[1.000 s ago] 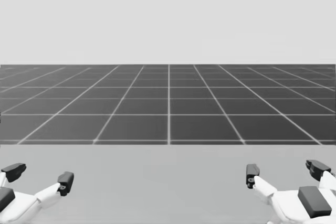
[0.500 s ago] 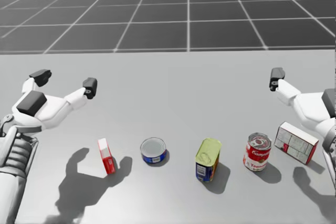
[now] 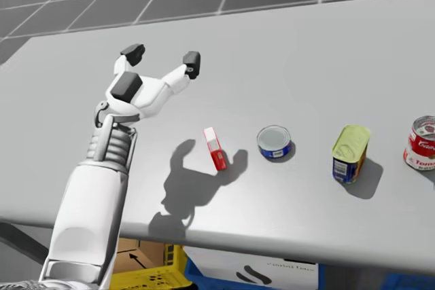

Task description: Pick up the gelatin box and lift it.

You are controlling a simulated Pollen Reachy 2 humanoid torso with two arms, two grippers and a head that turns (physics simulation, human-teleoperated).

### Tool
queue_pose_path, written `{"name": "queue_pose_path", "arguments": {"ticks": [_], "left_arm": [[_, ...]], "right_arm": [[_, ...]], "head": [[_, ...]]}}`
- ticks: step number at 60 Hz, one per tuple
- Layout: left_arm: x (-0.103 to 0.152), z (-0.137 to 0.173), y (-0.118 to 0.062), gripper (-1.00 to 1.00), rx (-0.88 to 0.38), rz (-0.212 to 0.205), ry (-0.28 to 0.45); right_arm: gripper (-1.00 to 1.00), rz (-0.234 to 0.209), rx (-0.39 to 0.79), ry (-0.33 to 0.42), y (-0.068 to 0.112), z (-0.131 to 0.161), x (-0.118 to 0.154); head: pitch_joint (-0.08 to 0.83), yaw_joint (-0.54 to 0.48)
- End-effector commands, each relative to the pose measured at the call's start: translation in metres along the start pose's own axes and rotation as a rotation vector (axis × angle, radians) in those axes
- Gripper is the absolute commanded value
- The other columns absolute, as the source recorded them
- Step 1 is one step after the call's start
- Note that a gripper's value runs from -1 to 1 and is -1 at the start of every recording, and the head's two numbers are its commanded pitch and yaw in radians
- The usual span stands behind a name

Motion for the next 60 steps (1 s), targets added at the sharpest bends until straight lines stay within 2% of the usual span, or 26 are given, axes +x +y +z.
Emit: {"name": "queue_pose_path", "arguments": {"ticks": [1,10,14,18,23,32,36,40,42,46,53,60], "left_arm": [[0.004,0.002,-0.004,-1.00,-0.013,-0.001,-0.010],[0.014,0.008,-0.009,-1.00,-0.028,0.013,-0.028],[0.023,0.013,-0.009,-1.00,-0.054,0.042,-0.023],[0.032,0.020,-0.008,-1.00,-0.119,0.059,0.046],[0.046,0.032,-0.007,-1.00,-0.191,0.070,0.082],[0.073,0.051,-0.008,-1.00,-0.297,0.039,0.178],[0.077,0.057,-0.008,-1.00,-0.350,0.046,0.230],[0.076,0.064,-0.006,-1.00,-0.429,0.039,0.270],[0.072,0.068,-0.004,-1.00,-0.469,0.014,0.298],[0.065,0.074,0.000,-1.00,-0.528,-0.016,0.333],[0.045,0.079,0.006,-1.00,-0.600,-0.003,0.405],[0.023,0.080,0.008,-1.00,-0.636,0.004,0.444]], "right_arm": [[-1.00,-0.001,0.002,0.003,0.001,0.000,-0.001],[-1.00,-0.001,0.003,0.005,0.001,0.000,-0.001],[-1.00,-0.002,0.003,0.007,0.001,0.000,-0.002],[-1.00,-0.001,0.001,0.007,0.001,0.000,-0.002],[-1.00,-0.001,0.000,0.006,0.001,0.000,-0.002],[-1.00,0.001,0.001,0.008,0.001,-0.001,-0.002],[-1.00,0.000,0.001,0.007,0.000,-0.001,-0.002],[-1.00,0.004,0.000,0.005,0.000,-0.001,-0.002],[-1.00,0.028,-0.009,-0.008,0.001,-0.001,-0.002],[-1.00,0.024,-0.005,-0.006,0.001,-0.001,-0.003],[-1.00,0.031,-0.007,-0.007,0.002,-0.001,-0.003],[-1.00,0.032,-0.009,-0.008,0.001,-0.001,-0.003]], "head": [[0.668,0.34],[0.675,0.34],[0.672,0.34],[0.663,0.34],[0.659,0.34],[0.661,0.35],[0.662,0.35],[0.666,0.35],[0.668,0.35],[0.669,0.35],[0.673,0.36],[0.676,0.36]]}}
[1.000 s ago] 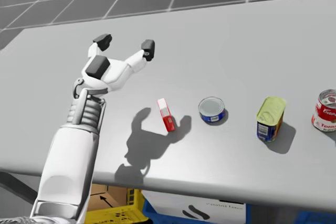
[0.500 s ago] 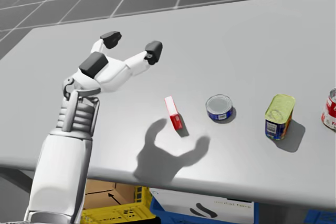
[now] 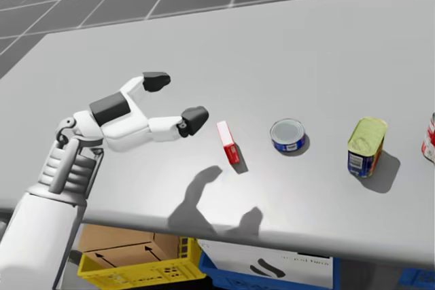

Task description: Pick up the gelatin box and lift it.

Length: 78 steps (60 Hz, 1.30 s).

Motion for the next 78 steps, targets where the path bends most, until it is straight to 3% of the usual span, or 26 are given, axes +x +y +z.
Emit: {"name": "queue_pose_path", "arguments": {"ticks": [1,12,29,54,75,77,78], "left_arm": [[-0.032,-0.002,0.004,-1.00,-0.149,0.000,0.138],[-0.055,-0.013,0.005,-1.00,-0.204,-0.010,0.170],[-0.082,-0.039,0.008,-1.00,-0.257,0.007,0.222],[-0.085,-0.071,0.010,-1.00,-0.259,0.029,0.246],[-0.086,-0.085,0.005,-1.00,-0.272,0.010,0.260],[-0.087,-0.085,0.005,-0.73,-0.271,0.008,0.261],[-0.087,-0.084,0.005,-0.21,-0.270,0.005,0.259]], "right_arm": [[-1.00,0.006,-0.003,-0.003,0.000,0.000,0.000],[-1.00,0.010,-0.002,-0.005,0.000,0.000,-0.001],[-1.00,0.032,0.003,-0.015,0.001,-0.001,-0.001],[-1.00,0.028,0.003,-0.021,0.000,0.000,0.001],[-1.00,0.023,0.005,-0.029,-0.001,0.000,0.004],[-1.00,0.023,0.005,-0.029,-0.001,0.001,0.004],[-1.00,0.023,0.005,-0.029,-0.001,0.001,0.004]], "head": [[0.677,0.36],[0.677,0.35],[0.676,0.35],[0.680,0.35],[0.680,0.34],[0.681,0.34],[0.680,0.34]]}}
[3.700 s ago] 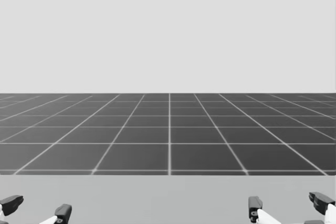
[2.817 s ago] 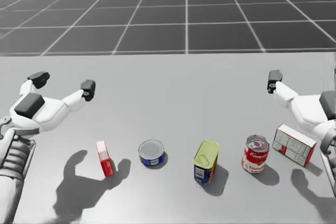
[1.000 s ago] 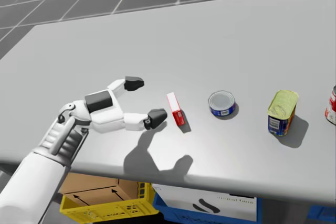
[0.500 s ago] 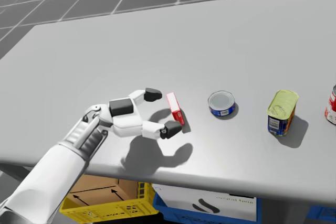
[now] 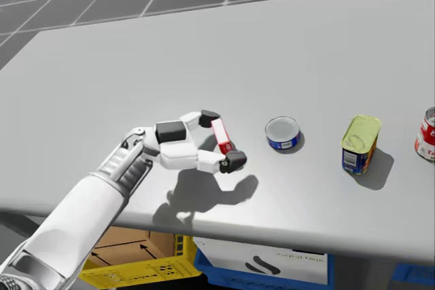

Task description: Pick up the gelatin box and lift it.

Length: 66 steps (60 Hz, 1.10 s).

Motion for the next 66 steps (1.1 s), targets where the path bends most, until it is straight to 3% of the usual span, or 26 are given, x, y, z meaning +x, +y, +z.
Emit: {"name": "queue_pose_path", "arguments": {"ticks": [1,2,5,14,34,54,66], "left_arm": [[-0.002,-0.003,-0.001,0.46,-0.024,-0.005,0.023],[-0.002,-0.003,0.000,0.83,-0.025,-0.005,0.022],[-0.003,-0.002,-0.001,1.00,-0.029,-0.005,0.020],[-0.005,-0.002,-0.002,1.00,-0.037,-0.021,0.027],[-0.005,-0.001,-0.004,0.99,-0.041,-0.034,0.030],[0.025,0.016,-0.005,0.98,-0.012,-0.081,-0.008],[0.068,0.036,-0.004,1.00,0.043,-0.134,-0.077]], "right_arm": [[-1.00,-0.002,0.000,-0.003,0.000,0.000,0.001],[-1.00,-0.002,0.000,-0.002,0.000,0.001,0.001],[-1.00,-0.002,-0.001,-0.002,0.000,0.001,0.001],[-1.00,-0.001,0.000,-0.002,0.000,0.002,0.001],[-1.00,-0.003,-0.002,0.001,0.000,0.003,0.001],[-1.00,-0.003,-0.003,0.007,-0.001,0.002,0.000],[-1.00,-0.002,-0.003,0.008,-0.001,0.002,0.000]], "head": [[0.680,0.34],[0.679,0.34],[0.676,0.34],[0.635,0.35],[0.365,0.36],[0.334,0.35],[0.328,0.34]]}}
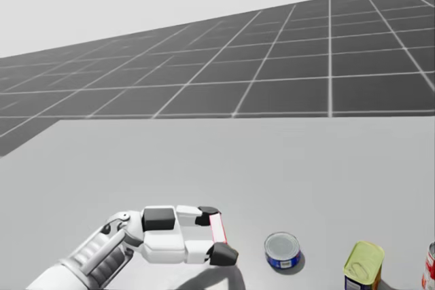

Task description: Pick up the gelatin box and lift it.

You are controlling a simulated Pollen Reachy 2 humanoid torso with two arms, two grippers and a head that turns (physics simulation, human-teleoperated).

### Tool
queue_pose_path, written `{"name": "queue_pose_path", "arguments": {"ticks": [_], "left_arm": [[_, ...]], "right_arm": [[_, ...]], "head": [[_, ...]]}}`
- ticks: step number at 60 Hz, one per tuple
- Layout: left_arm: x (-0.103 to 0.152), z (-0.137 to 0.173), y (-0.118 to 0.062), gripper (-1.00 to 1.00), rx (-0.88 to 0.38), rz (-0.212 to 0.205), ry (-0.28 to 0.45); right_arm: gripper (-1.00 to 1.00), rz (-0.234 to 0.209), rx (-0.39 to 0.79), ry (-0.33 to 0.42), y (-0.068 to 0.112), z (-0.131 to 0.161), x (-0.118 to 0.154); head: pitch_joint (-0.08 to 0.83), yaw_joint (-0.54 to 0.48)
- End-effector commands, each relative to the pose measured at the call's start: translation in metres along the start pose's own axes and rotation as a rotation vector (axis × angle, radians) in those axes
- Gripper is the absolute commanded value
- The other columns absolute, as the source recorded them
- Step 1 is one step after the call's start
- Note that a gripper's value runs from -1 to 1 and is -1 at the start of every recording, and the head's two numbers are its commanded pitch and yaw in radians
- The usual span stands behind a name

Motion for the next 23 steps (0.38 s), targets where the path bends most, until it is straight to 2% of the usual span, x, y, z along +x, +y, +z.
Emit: {"name": "queue_pose_path", "arguments": {"ticks": [1,9,14,20,23], "left_arm": [[0.039,0.015,0.005,0.99,0.033,-0.060,-0.052],[0.073,0.025,0.004,1.00,0.119,-0.109,-0.122],[0.098,0.033,0.002,1.00,0.159,-0.114,-0.191],[0.140,0.046,-0.003,1.00,0.208,-0.117,-0.285],[0.154,0.051,-0.005,1.00,0.227,-0.127,-0.315]], "right_arm": [[-1.00,-0.001,0.000,0.000,0.000,-0.001,0.000],[-1.00,-0.014,-0.006,-0.010,0.000,-0.001,0.000],[-1.00,-0.013,-0.003,-0.009,0.000,-0.001,-0.001],[-1.00,-0.026,-0.019,0.003,0.002,-0.002,-0.002],[-1.00,-0.066,-0.037,0.002,0.004,-0.003,-0.003]], "head": [[0.328,0.35],[0.322,0.34],[0.319,0.35],[0.318,0.35],[0.318,0.35]]}}
